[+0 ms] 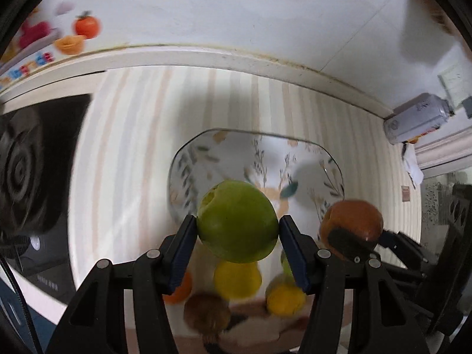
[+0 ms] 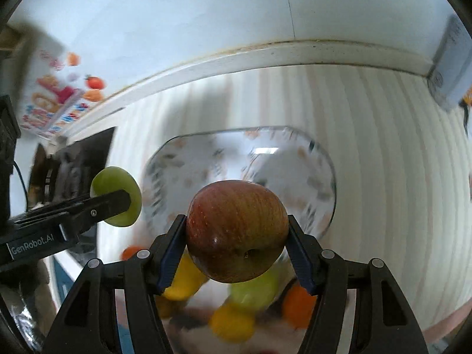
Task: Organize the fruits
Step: 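Place the red apple on the white plate with the right tool while the left tool places the green lime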
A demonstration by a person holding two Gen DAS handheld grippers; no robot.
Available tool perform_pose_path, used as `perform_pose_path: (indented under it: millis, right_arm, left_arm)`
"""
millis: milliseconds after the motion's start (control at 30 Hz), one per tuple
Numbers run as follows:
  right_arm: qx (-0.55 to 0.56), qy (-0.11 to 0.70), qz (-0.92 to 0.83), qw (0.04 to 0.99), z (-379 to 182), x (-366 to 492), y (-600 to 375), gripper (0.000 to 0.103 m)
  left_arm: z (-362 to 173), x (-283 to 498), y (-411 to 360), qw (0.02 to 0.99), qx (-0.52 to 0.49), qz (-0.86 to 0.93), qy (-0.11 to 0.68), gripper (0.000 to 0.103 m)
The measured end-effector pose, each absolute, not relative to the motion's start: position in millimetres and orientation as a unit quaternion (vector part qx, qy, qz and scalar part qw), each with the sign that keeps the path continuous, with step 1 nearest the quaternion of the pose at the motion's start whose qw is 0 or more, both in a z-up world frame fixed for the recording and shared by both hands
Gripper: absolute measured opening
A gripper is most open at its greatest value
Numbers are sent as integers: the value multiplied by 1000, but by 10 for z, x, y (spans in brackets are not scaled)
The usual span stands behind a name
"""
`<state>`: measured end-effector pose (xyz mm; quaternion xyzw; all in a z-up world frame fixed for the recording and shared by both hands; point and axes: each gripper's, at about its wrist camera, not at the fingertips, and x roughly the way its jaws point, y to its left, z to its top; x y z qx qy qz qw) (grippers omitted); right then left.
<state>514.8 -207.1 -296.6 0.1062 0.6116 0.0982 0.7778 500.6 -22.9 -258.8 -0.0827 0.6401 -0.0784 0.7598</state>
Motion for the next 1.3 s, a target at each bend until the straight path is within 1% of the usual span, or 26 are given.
perform_pose_path:
  millis: [200,267,433,600,833,900,967,1000,1033,1067,1133,1300]
  right_arm:
    - [66,649,95,752,-3291,5659,-1940,67]
    - [55,657,95,746,-3397,5740,-1863,67]
    - [42,673,98,732,-3577,5944,-1791,67]
    - [35,691,98,715,-3725,6005,-1725,68]
    - [48,701,93,705,-3726,6042,-1796,69]
    - [55,702,92,704,-3716,6050,-1822,85]
    - [56,698,89,708,-3676,6070,-1820,88]
    - [55,698,85,708,-3655,6052,-1848,89]
    - [57,696,85,710,-3636,6041,-1878,89]
    - [59,695,84,711,-3612,6023,-1905,92]
    - [56,694,77,714,-3564,5979,-1944,94]
    - [30,686,58,725,-3416,5785,-1985,94]
  left_arm:
    - [-3107,5613,-340,719,-77,-63,688,55]
    - [-3278,5731,-358,703,-76,-58,705,55]
    - [-3515,5845,-349,678,-79,-51,729,55]
    - [-3484,5874,-331,678,-84,-50,728,55]
    - [-3404,5886,-297,679,-81,-46,728,55]
    - [-3371,5906,-243,681,-83,-42,727,59]
    - [-3364,5955,-244,684,-80,-37,724,66]
    - [-3339,5941,-237,687,-78,-36,722,67]
    - [-3312,5921,-228,689,-75,-34,720,70]
    - [-3292,5896,-219,691,-72,-34,718,79]
    - [-3223,5850,-208,701,-58,-30,710,88]
    - [-3049,5658,-145,723,-36,-20,690,89]
